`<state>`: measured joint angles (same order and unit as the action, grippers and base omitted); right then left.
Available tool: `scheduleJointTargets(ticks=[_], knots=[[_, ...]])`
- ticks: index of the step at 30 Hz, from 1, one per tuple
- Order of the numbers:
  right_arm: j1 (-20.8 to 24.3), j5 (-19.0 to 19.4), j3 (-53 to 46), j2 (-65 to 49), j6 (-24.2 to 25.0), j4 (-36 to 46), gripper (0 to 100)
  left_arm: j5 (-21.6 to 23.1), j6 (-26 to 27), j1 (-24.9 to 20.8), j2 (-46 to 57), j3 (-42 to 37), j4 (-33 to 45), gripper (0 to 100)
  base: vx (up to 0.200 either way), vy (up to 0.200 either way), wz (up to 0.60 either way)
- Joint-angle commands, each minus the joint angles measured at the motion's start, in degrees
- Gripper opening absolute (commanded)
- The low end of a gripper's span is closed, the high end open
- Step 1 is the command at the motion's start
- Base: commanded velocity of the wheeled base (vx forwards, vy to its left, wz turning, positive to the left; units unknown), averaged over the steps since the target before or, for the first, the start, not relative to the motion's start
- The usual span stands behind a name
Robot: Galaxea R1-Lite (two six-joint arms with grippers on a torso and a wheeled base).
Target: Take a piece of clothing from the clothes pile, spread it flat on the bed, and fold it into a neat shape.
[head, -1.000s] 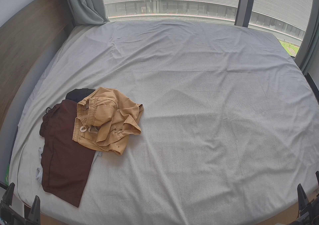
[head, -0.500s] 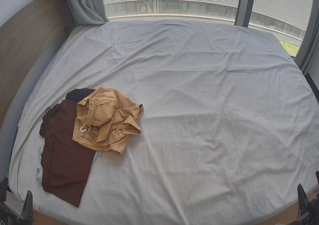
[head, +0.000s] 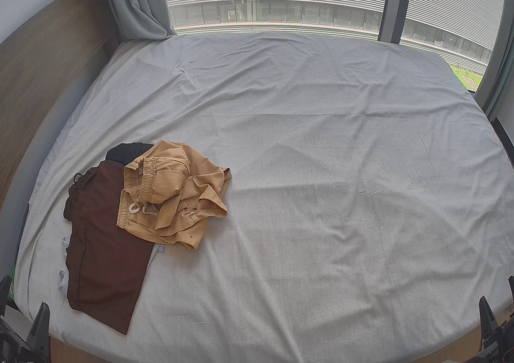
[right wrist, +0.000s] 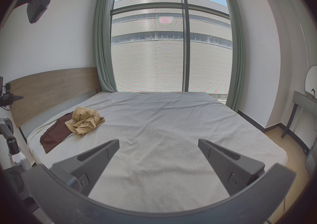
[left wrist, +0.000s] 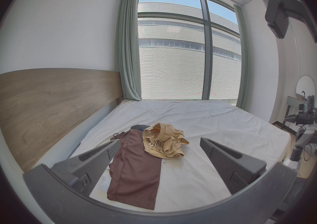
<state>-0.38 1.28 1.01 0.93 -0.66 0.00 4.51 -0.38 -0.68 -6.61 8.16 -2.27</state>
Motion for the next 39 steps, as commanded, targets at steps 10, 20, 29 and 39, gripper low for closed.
scheduleJointTargets(ticks=[10,20,29,39], knots=[[0.03,0.04,-0.84,-0.93,0.13,0.0,100,2.08,-3.49,-1.08,-10.27,4.85,-3.09,100,0.0,0.0,0.0],[0.03,0.04,-0.84,-0.93,0.22,0.0,100,4.63,-6.92,-1.08,-16.68,9.51,-3.36,100,0.0,0.0,0.0],[0.03,0.04,-0.92,-0.84,0.22,0.0,100,6.65,-7.09,-1.08,-22.4,9.33,-7.4,100,0.0,0.0,0.0],[0.03,0.04,-0.84,-0.93,0.22,0.0,100,12.54,-8.85,-0.99,-31.8,12.24,-9.77,100,0.0,0.0,0.0]])
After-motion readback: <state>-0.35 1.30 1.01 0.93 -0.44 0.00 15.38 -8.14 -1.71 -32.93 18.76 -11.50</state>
